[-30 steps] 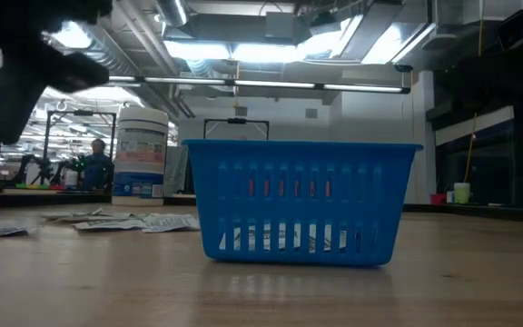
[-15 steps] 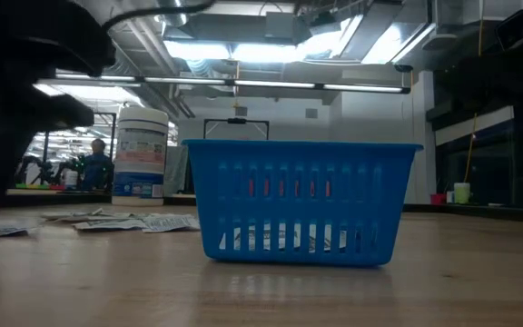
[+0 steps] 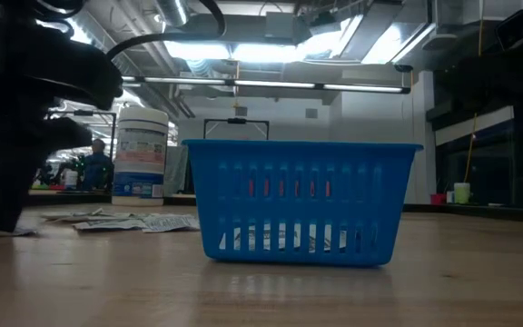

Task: Pick & Place First Aid Supplies
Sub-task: Put the blue alcohol pad into the top orange bin

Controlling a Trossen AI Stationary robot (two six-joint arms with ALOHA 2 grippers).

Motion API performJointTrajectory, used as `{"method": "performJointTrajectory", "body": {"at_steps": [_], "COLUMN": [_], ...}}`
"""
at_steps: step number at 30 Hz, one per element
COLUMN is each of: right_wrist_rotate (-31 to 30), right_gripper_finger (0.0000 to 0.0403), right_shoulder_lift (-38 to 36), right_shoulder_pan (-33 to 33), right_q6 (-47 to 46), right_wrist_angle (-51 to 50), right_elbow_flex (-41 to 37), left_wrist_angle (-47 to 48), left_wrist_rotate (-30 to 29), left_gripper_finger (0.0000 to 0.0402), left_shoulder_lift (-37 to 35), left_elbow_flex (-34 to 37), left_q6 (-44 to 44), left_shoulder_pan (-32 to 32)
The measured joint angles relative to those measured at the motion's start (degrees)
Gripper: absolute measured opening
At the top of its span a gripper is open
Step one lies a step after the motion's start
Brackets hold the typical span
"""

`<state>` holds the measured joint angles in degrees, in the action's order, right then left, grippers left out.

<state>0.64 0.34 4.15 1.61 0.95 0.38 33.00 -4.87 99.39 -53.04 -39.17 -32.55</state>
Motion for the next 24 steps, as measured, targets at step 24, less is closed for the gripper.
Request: {"method": "performJointTrajectory", "body": {"at_steps": [24], "right_wrist_rotate": [0.0], "right_gripper_finger": [0.0195], "right_shoulder_lift": [0.0], "right_shoulder_pan": [0.0], "right_q6": [0.0], "right_wrist_angle": [0.0], "right_elbow_flex": [0.0], "left_wrist_angle": [-2.2], "left_wrist_rotate": [3.5], "left_gripper_finger": [0.0001], "left_shoulder_lift": [-4.9], "left_elbow_flex": [0.5], "left_q6": [2.0], "left_shoulder_pan": [2.1]}}
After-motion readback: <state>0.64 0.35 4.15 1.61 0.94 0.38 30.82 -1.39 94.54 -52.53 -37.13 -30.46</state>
